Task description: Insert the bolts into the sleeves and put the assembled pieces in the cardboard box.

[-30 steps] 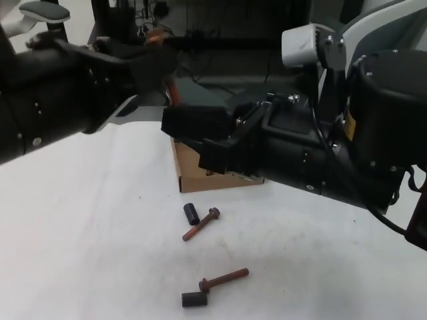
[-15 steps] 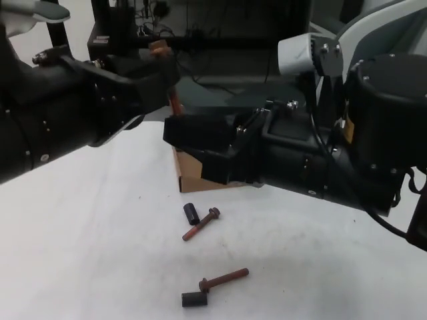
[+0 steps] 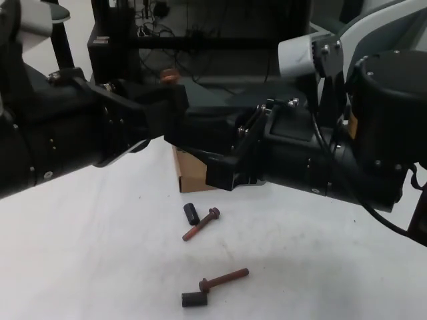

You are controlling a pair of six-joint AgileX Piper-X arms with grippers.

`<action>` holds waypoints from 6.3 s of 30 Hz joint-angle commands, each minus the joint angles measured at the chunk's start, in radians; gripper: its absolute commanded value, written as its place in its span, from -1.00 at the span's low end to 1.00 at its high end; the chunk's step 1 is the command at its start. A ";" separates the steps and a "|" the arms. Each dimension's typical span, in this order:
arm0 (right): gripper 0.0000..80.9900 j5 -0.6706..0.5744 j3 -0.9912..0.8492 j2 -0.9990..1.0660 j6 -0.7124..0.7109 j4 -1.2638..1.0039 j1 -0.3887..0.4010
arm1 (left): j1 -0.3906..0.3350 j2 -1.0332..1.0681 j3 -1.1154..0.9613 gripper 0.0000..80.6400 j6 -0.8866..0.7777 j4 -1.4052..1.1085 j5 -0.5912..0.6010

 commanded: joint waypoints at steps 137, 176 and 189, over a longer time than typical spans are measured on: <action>0.52 0.223 0.185 -0.621 0.070 0.692 -0.011 | 0.201 -0.525 0.002 -0.96 0.320 0.688 0.068; 0.52 0.148 0.170 -0.419 0.076 0.727 -0.016 | 0.201 -0.150 -0.039 -0.96 0.447 0.684 0.227; 0.52 -0.057 -0.131 0.117 -0.579 0.843 -0.107 | 0.201 -0.250 -0.039 -0.96 0.437 0.684 0.227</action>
